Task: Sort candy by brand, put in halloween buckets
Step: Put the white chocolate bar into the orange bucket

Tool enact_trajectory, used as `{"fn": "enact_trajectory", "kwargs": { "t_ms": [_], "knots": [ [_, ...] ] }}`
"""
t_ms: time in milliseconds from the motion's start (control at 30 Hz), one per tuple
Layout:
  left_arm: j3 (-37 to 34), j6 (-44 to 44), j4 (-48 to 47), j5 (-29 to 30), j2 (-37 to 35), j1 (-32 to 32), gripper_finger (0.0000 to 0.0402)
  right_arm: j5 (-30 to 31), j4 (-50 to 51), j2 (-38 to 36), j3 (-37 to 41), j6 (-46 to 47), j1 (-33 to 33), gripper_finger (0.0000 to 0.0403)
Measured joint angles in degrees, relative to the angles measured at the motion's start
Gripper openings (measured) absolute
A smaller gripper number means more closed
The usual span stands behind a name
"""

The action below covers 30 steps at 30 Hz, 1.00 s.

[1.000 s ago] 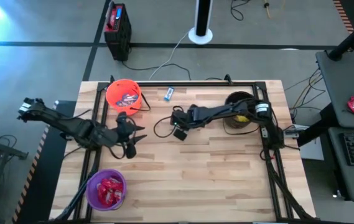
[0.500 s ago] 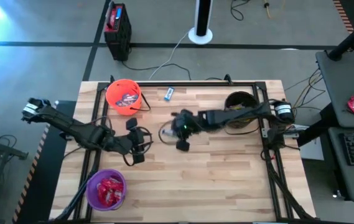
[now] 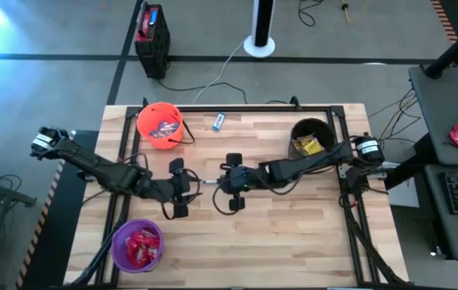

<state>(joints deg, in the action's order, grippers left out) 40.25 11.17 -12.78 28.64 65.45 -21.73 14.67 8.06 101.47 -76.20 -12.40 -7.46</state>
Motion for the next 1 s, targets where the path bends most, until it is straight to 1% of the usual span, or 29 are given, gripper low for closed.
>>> {"fn": "enact_trajectory", "kwargs": {
  "t_ms": [100,233,367,467,533,600,667,733,767,800,900,1000],
  "knots": [
    [0.0,0.1,-0.2,2.7,0.1,0.1,0.0196,0.2,-0.1,0.0,0.0,-1.4,-0.2,0.0008],
    [-0.3,-0.1,-0.1,2.9,0.1,0.2,0.0201,0.2,-2.7,0.0,0.0,-3.3,-0.2,0.0009],
    [-0.4,-0.1,-0.1,3.3,0.1,0.2,0.02,-1.3,-6.4,0.0,0.0,-5.0,-0.2,0.0009],
    [-0.4,-0.2,-0.1,3.7,0.1,0.2,0.019,-1.6,-8.4,0.0,0.0,-6.2,-0.3,0.0009],
    [-0.4,-0.7,-0.1,3.7,0.1,0.2,0.0173,-1.6,-9.4,0.0,0.0,-6.8,-0.3,0.0009],
    [-0.4,-1.5,-0.1,3.7,0.1,0.2,0.0144,-1.6,-9.7,0.0,0.0,-6.9,-0.3,0.0009],
    [-0.4,-2.4,-0.1,3.8,0.1,0.2,0.01,-1.6,-9.7,0.0,0.0,-6.9,-0.3,0.0009],
    [-0.4,-3.1,-0.2,3.8,0.1,0.2,0.0044,-1.6,-9.9,0.0,0.0,-7.0,-0.3,0.0009],
    [-0.4,-3.2,-0.3,3.7,0.1,0.2,0.0023,-1.6,-10.1,0.0,0.0,-7.1,-0.3,0.0009],
    [-0.4,-3.2,-0.3,3.8,0.1,0.2,0.0016,-1.6,-10.2,0.0,0.0,-7.0,-0.3,0.0009],
    [-0.4,-3.2,-0.6,3.8,0.1,0.2,0.0015,-1.2,-10.3,0.0,0.0,-4.8,0.0,0.0015],
    [-0.2,-3.2,-1.4,3.9,0.1,0.2,0.0008,-1.4,-9.6,-0.1,0.0,-1.7,0.9,0.0034]
  ]
}}
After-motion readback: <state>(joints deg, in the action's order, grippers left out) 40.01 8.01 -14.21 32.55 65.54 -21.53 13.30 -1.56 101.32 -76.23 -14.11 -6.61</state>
